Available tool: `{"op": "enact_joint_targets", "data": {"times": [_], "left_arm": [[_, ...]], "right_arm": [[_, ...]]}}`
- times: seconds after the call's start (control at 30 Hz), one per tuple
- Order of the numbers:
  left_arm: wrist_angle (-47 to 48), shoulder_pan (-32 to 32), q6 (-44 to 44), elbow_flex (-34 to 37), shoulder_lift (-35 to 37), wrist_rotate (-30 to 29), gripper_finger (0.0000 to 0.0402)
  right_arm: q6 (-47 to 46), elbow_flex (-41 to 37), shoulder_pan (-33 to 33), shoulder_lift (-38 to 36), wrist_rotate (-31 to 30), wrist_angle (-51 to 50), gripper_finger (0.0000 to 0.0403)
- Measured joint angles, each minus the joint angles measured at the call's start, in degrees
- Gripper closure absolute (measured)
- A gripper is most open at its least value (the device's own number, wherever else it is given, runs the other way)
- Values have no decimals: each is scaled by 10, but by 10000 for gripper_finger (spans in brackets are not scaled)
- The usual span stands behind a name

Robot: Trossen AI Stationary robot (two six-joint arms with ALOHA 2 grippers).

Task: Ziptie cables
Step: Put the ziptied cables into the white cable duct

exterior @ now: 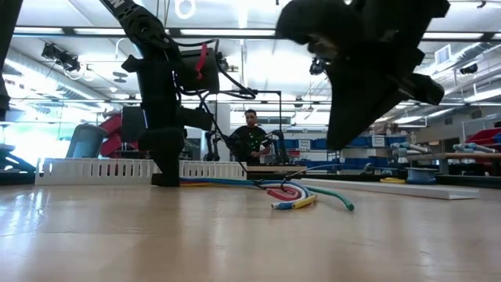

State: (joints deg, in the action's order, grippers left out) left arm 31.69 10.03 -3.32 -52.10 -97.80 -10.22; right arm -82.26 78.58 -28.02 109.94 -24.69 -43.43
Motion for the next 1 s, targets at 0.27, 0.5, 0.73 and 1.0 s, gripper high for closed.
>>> {"op": "enact_joint_targets", "data": {"times": [0.27, 0.5, 0.73, 1.0], "left_arm": [[-2, -11, 1, 1, 0, -7, 371], [-3, -17, 1, 1, 0, -14, 372], [-4, -18, 2, 1, 0, -17, 372], [-11, -18, 3, 1, 0, -19, 372]], "right_arm": [[82, 49, 13, 23, -2, -20, 401], [93, 49, 26, 14, 8, -13, 351], [93, 49, 27, 14, 9, -12, 280], [104, 48, 29, 14, 9, -5, 248]]}}
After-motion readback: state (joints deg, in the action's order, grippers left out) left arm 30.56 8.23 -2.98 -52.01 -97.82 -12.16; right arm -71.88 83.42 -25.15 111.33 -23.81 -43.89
